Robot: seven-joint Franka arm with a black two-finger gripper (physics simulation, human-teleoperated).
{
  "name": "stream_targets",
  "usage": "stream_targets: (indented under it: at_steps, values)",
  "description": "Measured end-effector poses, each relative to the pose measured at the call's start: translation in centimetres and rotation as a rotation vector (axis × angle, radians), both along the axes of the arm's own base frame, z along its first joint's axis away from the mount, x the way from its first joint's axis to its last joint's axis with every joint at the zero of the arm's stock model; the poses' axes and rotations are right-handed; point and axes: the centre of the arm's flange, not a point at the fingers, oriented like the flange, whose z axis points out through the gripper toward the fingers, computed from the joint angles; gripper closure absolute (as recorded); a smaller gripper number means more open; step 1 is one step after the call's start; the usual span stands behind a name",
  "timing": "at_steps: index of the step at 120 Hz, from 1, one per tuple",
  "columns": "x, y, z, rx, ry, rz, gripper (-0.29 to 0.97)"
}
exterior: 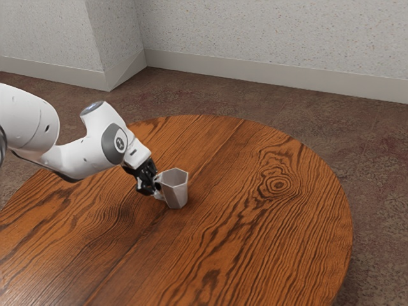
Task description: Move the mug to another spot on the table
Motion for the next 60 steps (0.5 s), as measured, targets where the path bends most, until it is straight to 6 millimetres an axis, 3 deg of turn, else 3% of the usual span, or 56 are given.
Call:
stream_targets:
  at_steps: [44,60]
  values:
    - [-0.4,0.5,0.0,0.002,0.001,-0.03,0.19]
    - [-1.4,0.4,1.9,0.005,-0.019,-0.038,0.1]
